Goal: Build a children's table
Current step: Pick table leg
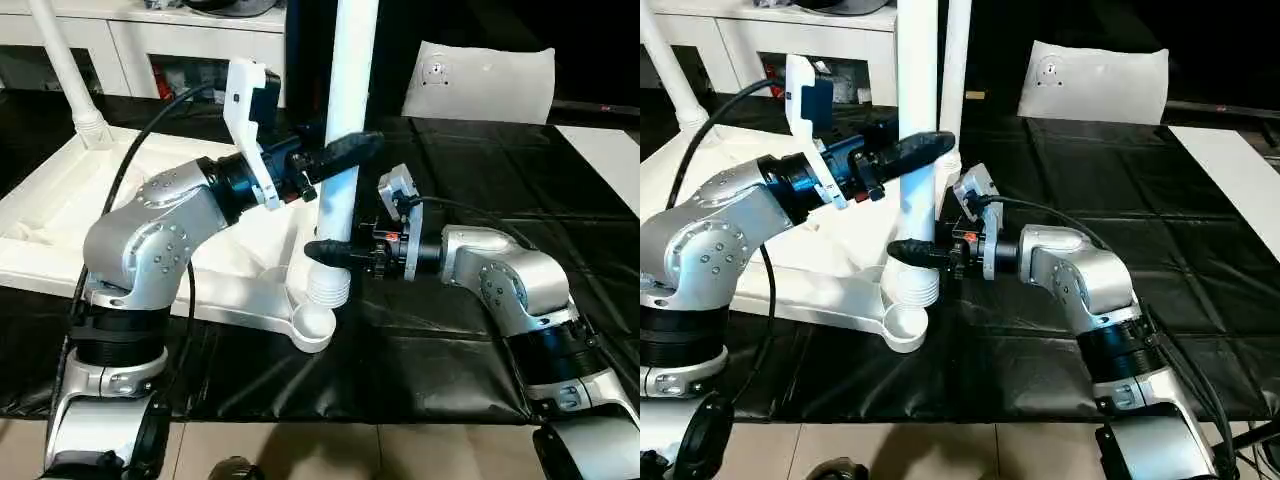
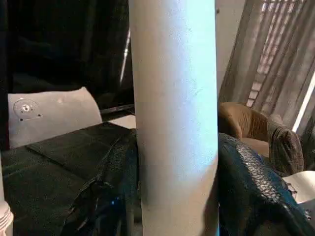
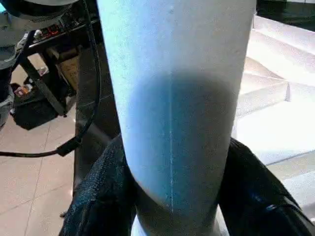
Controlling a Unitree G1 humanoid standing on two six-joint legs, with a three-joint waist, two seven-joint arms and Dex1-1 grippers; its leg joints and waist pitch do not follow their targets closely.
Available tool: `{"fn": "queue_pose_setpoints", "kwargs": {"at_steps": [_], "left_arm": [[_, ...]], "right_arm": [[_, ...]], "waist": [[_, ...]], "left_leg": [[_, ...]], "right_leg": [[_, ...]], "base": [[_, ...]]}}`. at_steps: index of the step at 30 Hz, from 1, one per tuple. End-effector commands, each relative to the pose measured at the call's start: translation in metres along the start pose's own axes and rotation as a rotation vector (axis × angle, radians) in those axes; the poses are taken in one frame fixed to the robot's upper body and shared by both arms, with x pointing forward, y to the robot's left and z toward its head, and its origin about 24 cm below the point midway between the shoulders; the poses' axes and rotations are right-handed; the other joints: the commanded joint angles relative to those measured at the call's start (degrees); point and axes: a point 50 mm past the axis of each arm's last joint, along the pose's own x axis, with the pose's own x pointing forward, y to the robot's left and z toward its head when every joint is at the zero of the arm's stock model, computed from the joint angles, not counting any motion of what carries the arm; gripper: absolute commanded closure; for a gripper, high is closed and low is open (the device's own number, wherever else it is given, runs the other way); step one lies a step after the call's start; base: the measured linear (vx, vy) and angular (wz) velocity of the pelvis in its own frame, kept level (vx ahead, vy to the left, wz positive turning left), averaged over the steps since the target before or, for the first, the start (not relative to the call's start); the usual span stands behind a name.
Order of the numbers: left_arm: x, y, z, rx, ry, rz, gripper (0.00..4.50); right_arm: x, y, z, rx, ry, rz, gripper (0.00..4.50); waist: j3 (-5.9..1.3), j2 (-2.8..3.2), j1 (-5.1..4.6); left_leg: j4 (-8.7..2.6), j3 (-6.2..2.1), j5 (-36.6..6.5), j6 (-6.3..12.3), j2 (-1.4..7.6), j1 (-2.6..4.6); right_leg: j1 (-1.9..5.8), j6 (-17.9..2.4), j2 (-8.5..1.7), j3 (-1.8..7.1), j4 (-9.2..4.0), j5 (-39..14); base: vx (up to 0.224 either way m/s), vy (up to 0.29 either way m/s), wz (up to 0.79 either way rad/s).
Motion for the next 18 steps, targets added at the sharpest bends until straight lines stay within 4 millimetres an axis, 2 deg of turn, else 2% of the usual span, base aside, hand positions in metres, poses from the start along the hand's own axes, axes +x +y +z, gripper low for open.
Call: {"fn": "queue_pose_setpoints", "kwargs": {"at_steps": [1,7,8,14,16,18], "left_arm": [[0.0005,0.0018,-0.0047,-0.002,0.021,0.016,2.55],[0.0004,0.0040,-0.0049,-0.040,0.005,0.036,2.73],[0.0007,0.0041,-0.0041,-0.050,-0.001,0.038,2.74],[0.0023,0.0026,-0.0025,-0.065,-0.004,0.033,2.75],[0.0031,0.0004,0.0005,-0.053,-0.011,0.013,2.75],[0.0040,-0.0021,0.0028,-0.043,-0.017,-0.010,2.75]], "right_arm": [[-0.0017,-0.0019,0.0033,-0.019,-0.005,-0.014,2.61],[-0.0014,-0.0012,0.0043,-0.034,0.002,-0.009,2.61],[-0.0015,-0.0018,0.0045,-0.040,0.005,-0.015,2.61],[0.0005,-0.0044,0.0040,-0.050,0.012,-0.038,2.61],[0.0021,-0.0047,0.0041,-0.034,0.006,-0.039,2.06],[0.0030,-0.0047,0.0047,-0.027,0.000,-0.038,1.89]], "waist": [[-4.06,0.17,0.01],[-4.05,0.08,0.03],[-4.05,-0.12,0.01],[-4.04,-0.02,0.05],[-4.01,0.03,0.04],[-4.01,0.07,0.01]], "left_leg": [[-3.60,-0.14,-6.74,-1.31,1.71,1.32],[-3.56,-0.11,-6.58,-1.29,1.67,1.21],[-3.55,-0.09,-6.44,-1.22,1.65,1.17],[-3.55,-0.11,-6.45,-0.99,1.65,1.19],[-3.56,-0.11,-6.42,-0.93,1.66,1.20],[-3.56,-0.11,-6.54,-1.00,1.63,1.26]], "right_leg": [[2.53,-11.76,-4.19,1.86,-4.09,-1.04],[2.59,-11.75,-4.25,1.88,-4.12,-1.08],[2.61,-11.74,-4.18,1.87,-4.09,-1.00],[2.57,-11.74,-4.23,1.86,-4.15,-1.40],[2.55,-11.72,-4.23,1.88,-4.17,-1.24],[2.48,-11.74,-4.17,1.86,-4.18,-1.47]], "base": [[0.000,0.000,0.00],[0.000,0.000,0.00],[0.000,0.000,0.00],[0.000,0.000,0.00],[0.000,0.000,0.00],[0.000,0.000,0.00]]}}
